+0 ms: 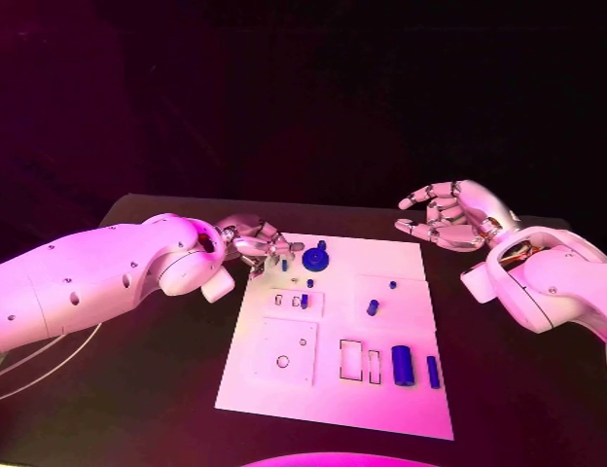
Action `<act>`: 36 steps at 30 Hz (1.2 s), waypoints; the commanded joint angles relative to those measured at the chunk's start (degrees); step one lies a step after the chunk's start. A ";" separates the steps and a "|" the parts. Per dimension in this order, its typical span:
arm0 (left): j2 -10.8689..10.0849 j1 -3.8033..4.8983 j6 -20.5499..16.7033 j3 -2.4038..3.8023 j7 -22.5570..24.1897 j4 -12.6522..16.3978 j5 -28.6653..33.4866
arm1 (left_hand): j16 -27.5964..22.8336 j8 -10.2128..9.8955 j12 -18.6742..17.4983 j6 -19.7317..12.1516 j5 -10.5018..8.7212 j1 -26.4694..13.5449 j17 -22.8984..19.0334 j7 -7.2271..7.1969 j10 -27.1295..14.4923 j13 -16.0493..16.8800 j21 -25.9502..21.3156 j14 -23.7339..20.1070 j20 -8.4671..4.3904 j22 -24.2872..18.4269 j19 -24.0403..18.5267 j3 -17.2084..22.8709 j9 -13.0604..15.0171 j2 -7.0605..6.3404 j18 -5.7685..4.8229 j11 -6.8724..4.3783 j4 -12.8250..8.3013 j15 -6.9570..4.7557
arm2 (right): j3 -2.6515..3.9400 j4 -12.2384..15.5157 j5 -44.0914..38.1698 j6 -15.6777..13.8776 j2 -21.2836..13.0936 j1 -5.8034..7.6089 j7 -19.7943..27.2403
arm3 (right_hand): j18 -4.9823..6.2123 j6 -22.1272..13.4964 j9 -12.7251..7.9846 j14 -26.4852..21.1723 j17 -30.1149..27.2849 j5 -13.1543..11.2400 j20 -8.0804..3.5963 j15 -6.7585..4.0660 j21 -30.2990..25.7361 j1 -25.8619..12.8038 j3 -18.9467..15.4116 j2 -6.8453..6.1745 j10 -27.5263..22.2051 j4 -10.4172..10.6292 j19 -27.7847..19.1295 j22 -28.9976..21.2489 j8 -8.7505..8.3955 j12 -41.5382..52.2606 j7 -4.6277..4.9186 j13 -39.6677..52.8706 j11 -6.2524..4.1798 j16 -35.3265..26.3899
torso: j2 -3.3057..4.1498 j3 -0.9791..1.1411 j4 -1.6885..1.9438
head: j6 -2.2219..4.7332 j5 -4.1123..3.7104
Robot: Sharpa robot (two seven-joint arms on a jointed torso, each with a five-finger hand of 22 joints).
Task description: Assemble the parts on the task board
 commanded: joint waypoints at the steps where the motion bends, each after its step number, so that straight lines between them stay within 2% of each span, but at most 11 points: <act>1: 1.44 0.46 9.12 0.05 -11.58 -0.03 -13.95 | 1.07 1.18 4.29 0.65 -0.30 -0.83 2.55 -0.57 2.38 4.97 2.37 1.25 -0.39 3.27 1.24 -0.71 0.80 0.13 -1.14 -0.48 0.15 -0.43 | 0.00 -0.59 4.23 -0.27 -0.29 0.09 2.28 | 0.54 -0.32 0.06 3.62 5.21 0.19 0.01 0.27 -0.39 0.49 0.40 0.00 -0.17 -0.05 -0.30 2.27 0.19 0.22 -0.03 -0.21 -0.11 -0.20 | 0.03 0.03 0.04 | -0.08 -0.08; 7: 4.24 1.47 11.23 -0.02 -15.69 -1.27 -14.95 | 0.26 1.81 3.49 0.49 0.28 -0.33 0.84 -0.73 0.20 3.29 2.49 0.40 -0.55 2.93 0.37 -1.13 1.48 -0.53 -1.04 -0.62 0.05 -0.60 | 0.00 -2.44 4.83 -0.52 -0.27 0.33 2.16 | 1.68 -1.14 0.02 2.26 0.92 0.15 0.08 0.40 -5.58 1.05 1.01 -0.33 -3.40 0.13 -3.42 -1.21 0.67 -2.41 0.13 -3.88 0.07 -2.47 | 0.05 -0.01 0.10 | -0.10 -0.43; 10: 5.45 1.83 11.25 -0.09 -17.15 -1.80 -16.19 | 0.29 1.99 3.54 0.56 0.31 -0.48 0.94 -0.74 0.08 3.31 2.62 0.44 -0.55 3.14 0.38 -1.32 1.62 -0.68 -1.07 -0.61 0.11 -0.59 | 0.00 -3.48 7.57 -1.26 -0.14 0.49 2.84 | 4.30 -3.13 -0.28 -2.50 -11.92 0.13 0.21 0.43 -19.53 1.60 2.51 -0.71 -14.13 0.33 -11.28 -10.51 0.86 -14.68 0.45 -19.13 0.20 -11.05 | 0.08 -0.02 0.05 | 0.02 -0.42; 12: 6.12 2.04 11.21 -0.22 -17.93 -2.18 -17.12 | 0.22 2.12 3.66 0.59 0.30 -0.64 0.80 -0.74 0.06 3.44 2.69 0.36 -0.54 3.23 0.35 -1.47 1.74 -0.76 -1.08 -0.61 0.13 -0.59 | 0.00 -4.21 10.53 -1.66 0.07 0.58 3.46 | 5.18 -3.75 -0.45 -4.48 -16.76 0.18 0.27 0.53 -24.85 1.74 3.10 -0.93 -14.68 0.34 -14.02 -14.09 0.83 -16.86 0.53 -21.07 0.33 -14.88 | 0.07 0.00 0.02 | 0.18 -0.56; 13: 6.52 2.18 11.24 -0.35 -18.33 -2.41 -17.72 | 0.24 2.23 3.75 0.63 0.29 -0.74 0.86 -0.76 0.08 3.54 2.71 0.39 -0.54 3.22 0.29 -1.56 1.83 -0.77 -1.08 -0.62 0.14 -0.58 | 0.00 -4.87 13.32 -1.94 0.30 0.67 4.06 | 6.49 -4.54 -0.71 -10.26 -28.99 0.11 0.58 0.95 -34.18 2.04 4.10 -1.60 -15.95 0.24 -19.11 -20.29 0.90 -20.83 0.79 -24.68 0.86 -24.95 | 0.03 0.03 -0.03 | 0.17 -0.53; 14: 6.71 2.25 11.30 -0.41 -18.50 -2.52 -17.97 | 0.26 2.30 3.79 0.65 0.28 -0.81 0.92 -0.77 0.07 3.58 2.79 0.41 -0.54 3.36 0.34 -1.61 1.89 -0.77 -1.10 -0.62 0.14 -0.59 | 0.00 -5.15 14.46 -2.04 0.39 0.71 4.32 | 6.46 -4.63 -0.76 -10.76 -30.20 0.15 0.69 0.97 -34.81 2.07 4.37 -1.59 -15.94 0.28 -19.22 -20.73 0.97 -21.48 0.91 -25.45 0.80 -26.17 | 0.03 0.03 -0.04 | 0.18 -0.52; 15: 6.95 2.32 11.41 -0.49 -18.69 -2.66 -18.25 | 0.33 2.54 4.03 0.76 0.25 -0.98 1.08 -0.82 0.18 3.86 2.96 0.50 -0.54 3.63 0.42 -1.72 2.08 -0.68 -1.14 -0.66 0.15 -0.60 | 0.00 -5.52 15.85 -2.14 0.53 0.76 4.66 | 6.34 -5.30 -0.99 -15.09 -36.09 0.20 1.16 1.58 -37.45 2.32 5.33 -1.71 -17.57 0.29 -20.92 -22.38 0.94 -24.67 1.47 -28.20 1.38 -32.63 | 0.01 0.07 -0.10 | 0.19 -0.44; 17: 7.51 2.47 11.83 -0.66 -19.12 -2.99 -18.73 | 0.43 3.05 4.37 0.96 0.19 -1.18 1.27 -0.97 0.29 4.19 3.19 0.61 -0.56 3.91 0.44 -1.90 2.52 -0.54 -1.17 -0.76 0.14 -0.68 | 0.00 -6.45 18.62 -2.31 0.89 0.87 5.39 | 6.28 -6.10 -1.42 -19.40 -39.29 0.17 2.39 2.95 -42.90 2.20 6.94 -2.30 -19.86 0.22 -24.02 -26.16 1.16 -30.81 2.54 -34.08 2.75 -39.75 | 0.02 0.05 -0.13 | 0.16 -0.47; 23: 8.95 2.63 13.12 -0.98 -19.74 -3.81 -19.17 | 0.56 3.93 4.79 1.18 0.04 -1.51 1.51 -1.20 0.42 4.61 3.58 0.75 -0.64 4.41 0.52 -2.17 3.32 -0.30 -1.23 -0.95 0.15 -0.82 | -0.05 -8.81 21.95 -2.54 2.21 1.00 6.66 | 6.06 -6.89 -2.99 -24.37 -47.79 0.04 5.29 5.75 -54.31 2.25 11.50 -3.12 -20.75 -0.55 -28.54 -35.80 1.26 -42.75 4.49 -48.32 5.16 -59.21 | 0.04 0.03 -0.09 | 0.06 -0.59; 31: 10.10 2.67 14.64 -1.20 -20.47 -4.51 -19.19 | 1.37 5.12 6.27 1.29 -0.06 -2.01 3.13 -1.60 1.77 6.44 4.94 1.66 -0.86 6.59 1.57 -2.51 4.61 0.19 -1.58 -1.31 0.15 -1.12 | -0.17 -9.22 22.96 -2.89 3.13 1.01 6.71 | 6.23 -5.95 -4.94 -26.75 -52.80 0.00 7.53 7.55 -61.69 1.17 12.60 -3.00 -19.35 -1.93 -31.87 -42.77 0.07 -45.88 5.30 -54.66 6.08 -68.47 | 0.06 0.07 0.08 | 0.37 -0.60; 36: 10.68 2.68 15.87 -1.27 -20.65 -4.86 -18.73 | 1.67 5.62 6.87 1.40 -0.08 -2.22 3.70 -1.81 2.42 7.13 5.49 2.01 -0.95 7.44 1.98 -2.66 5.15 0.38 -1.73 -1.50 0.15 -1.28 | -0.23 -8.81 23.11 -3.29 3.35 0.99 6.27 | 6.52 -5.51 -6.04 -27.56 -55.69 0.01 9.70 8.87 -69.05 0.38 13.43 -2.80 -19.49 -2.75 -38.56 -49.15 -0.47 -46.90 5.84 -57.64 6.82 -72.32 | 0.02 0.06 -0.20 | 0.30 -0.47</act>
